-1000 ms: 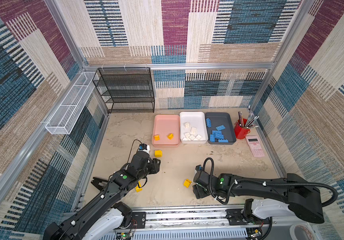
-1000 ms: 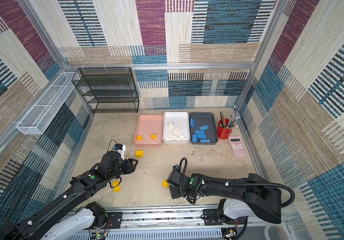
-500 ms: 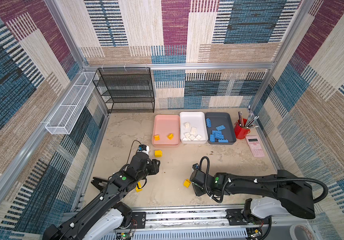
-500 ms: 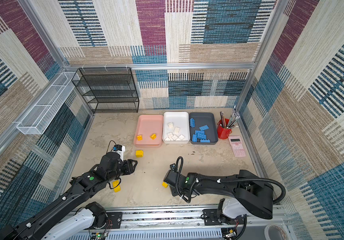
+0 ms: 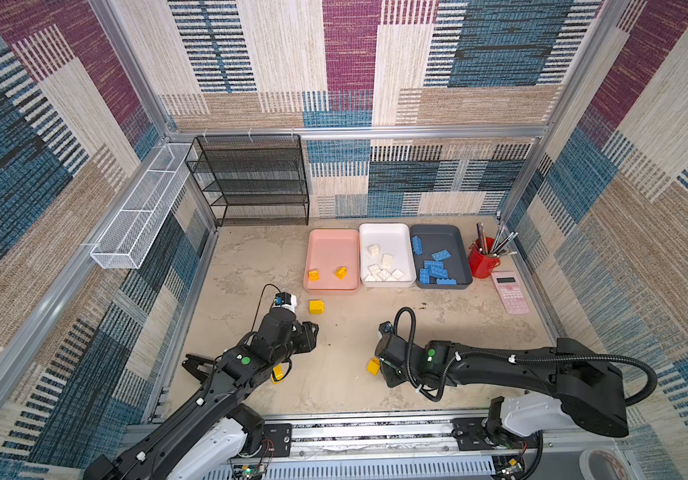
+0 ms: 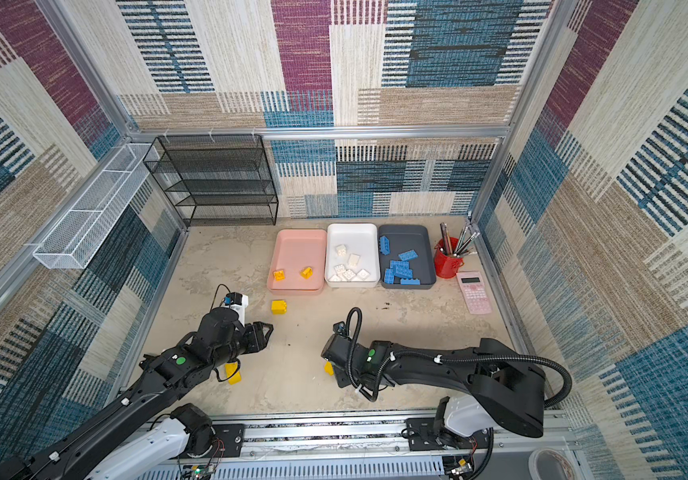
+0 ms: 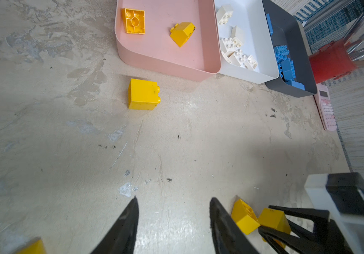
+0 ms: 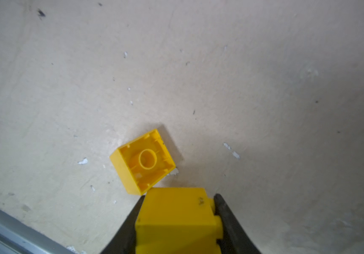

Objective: Sort the legos into containers by color
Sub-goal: 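Grasp the yellow 2x2 brick with the right gripper and lift, then carry the yellow brick with the right gripper into the pink tray and release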

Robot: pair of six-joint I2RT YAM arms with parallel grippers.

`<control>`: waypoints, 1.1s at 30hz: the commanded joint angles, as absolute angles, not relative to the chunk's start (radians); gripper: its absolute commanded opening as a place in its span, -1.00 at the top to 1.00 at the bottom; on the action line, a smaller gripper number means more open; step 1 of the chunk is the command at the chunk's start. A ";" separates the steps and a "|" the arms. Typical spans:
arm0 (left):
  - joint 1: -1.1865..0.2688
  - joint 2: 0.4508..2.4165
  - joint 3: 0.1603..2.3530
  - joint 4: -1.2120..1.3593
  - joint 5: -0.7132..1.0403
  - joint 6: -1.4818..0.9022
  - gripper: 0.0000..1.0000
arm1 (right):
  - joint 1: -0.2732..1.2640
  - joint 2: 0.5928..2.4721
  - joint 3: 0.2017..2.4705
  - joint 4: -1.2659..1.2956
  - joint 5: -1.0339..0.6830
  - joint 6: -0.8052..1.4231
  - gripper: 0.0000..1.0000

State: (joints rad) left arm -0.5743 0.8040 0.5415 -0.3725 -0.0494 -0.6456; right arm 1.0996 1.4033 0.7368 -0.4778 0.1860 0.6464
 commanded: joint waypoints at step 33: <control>-0.574 0.749 0.402 -0.312 -0.020 -0.631 -0.07 | 0.697 2.224 1.898 -0.440 -0.060 0.265 0.17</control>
